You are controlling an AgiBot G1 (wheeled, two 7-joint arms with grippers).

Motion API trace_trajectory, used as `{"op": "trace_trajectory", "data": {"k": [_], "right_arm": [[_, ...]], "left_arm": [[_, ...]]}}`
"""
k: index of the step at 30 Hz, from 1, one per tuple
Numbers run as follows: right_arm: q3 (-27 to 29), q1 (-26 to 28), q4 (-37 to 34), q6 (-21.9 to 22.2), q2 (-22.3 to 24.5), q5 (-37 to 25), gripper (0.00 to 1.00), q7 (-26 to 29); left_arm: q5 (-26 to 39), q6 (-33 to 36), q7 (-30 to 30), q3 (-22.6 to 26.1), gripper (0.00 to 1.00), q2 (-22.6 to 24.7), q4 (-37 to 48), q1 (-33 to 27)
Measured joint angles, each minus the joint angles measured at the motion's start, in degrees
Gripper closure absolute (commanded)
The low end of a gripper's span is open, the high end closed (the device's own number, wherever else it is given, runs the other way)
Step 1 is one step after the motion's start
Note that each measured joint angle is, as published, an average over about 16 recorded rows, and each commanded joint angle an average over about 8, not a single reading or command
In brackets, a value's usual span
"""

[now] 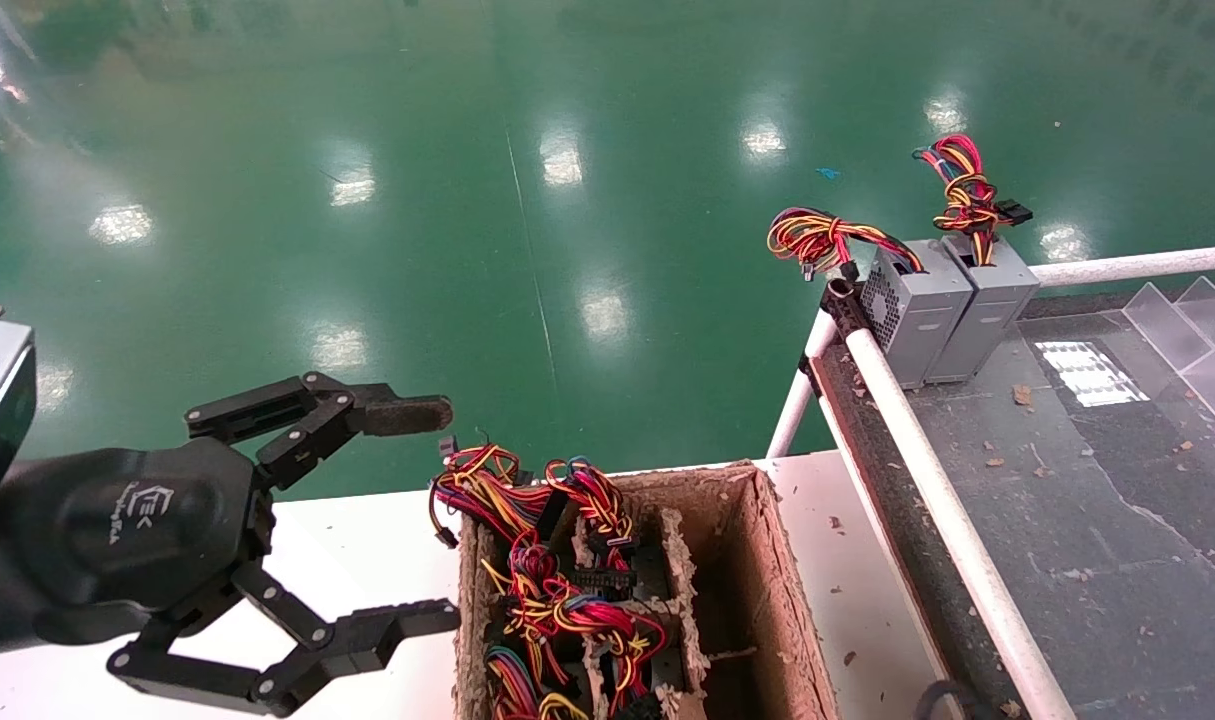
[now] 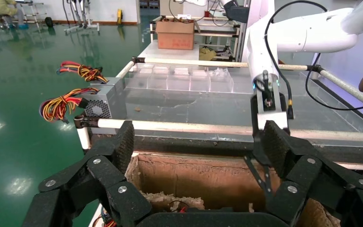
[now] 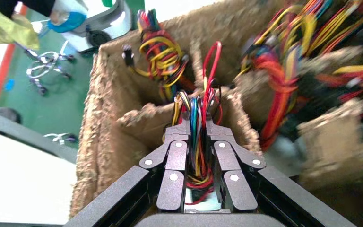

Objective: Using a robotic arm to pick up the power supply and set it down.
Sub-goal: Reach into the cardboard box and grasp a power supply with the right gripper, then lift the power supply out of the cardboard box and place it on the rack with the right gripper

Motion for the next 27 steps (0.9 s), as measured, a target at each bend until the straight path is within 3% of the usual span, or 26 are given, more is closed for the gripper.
{"op": "trace_trajectory", "data": {"k": [19, 27], "right_arm": [[12.91, -1.08, 0.77, -0.74, 10.44, 18.81, 1.00, -11.70], [18.09, -1.88, 0.68, 1.18, 16.19, 23.94, 1.00, -14.90]], "left_arm": [[0.00, 0.00, 0.00, 0.01, 0.00, 0.00, 0.00, 0.00], [0.00, 0.00, 0.00, 0.01, 0.00, 0.00, 0.00, 0.00]]}}
